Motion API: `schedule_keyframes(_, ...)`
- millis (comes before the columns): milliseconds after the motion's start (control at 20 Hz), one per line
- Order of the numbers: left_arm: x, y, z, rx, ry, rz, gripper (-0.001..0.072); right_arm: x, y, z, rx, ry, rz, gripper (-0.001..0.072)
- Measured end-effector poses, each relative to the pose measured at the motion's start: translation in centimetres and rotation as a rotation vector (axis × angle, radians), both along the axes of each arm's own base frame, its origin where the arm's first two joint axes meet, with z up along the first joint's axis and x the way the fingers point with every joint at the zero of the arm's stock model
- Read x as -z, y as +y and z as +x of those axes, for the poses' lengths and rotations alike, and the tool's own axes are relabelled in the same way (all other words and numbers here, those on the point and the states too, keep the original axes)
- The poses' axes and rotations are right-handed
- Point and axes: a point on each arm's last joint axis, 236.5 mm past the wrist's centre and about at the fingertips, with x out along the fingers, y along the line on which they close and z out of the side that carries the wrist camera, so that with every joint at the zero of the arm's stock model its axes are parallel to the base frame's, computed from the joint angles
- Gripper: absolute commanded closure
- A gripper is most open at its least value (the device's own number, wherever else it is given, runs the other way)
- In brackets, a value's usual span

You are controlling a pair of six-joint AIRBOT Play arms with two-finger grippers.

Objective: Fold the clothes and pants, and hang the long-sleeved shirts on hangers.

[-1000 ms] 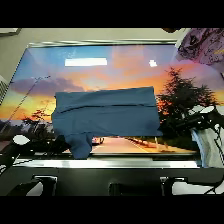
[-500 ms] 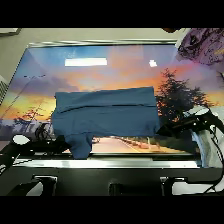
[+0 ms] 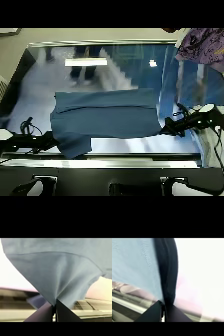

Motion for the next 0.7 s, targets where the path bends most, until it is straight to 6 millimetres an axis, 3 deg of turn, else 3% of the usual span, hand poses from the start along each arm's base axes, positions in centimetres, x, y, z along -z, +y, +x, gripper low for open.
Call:
schedule_keyframes(250, -3.3, 0.4, -1.7, 0.013, -0.043, 0.031, 0.0692, -4.5, -1.1, -2.3, -0.008, -0.039, -0.107, 0.0682)
schedule_keyframes(350, -4.4, 0.5, -1.5, 0.015, -0.068, 0.040, 0.0692, -5.6, -1.3, -2.5, 0.004, -0.066, -0.134, 0.0682)
schedule_keyframes(500, -5.8, 1.3, 0.4, -0.003, -0.117, 0.060, 0.0692, -6.5, -1.0, -1.3, 0.030, -0.134, -0.131, 0.0682)
schedule_keyframes(700, -6.6, 2.5, 4.7, 0.005, -0.168, 0.057, 0.0692, -6.5, -0.2, 1.4, 0.034, -0.236, -0.109, 0.0682)
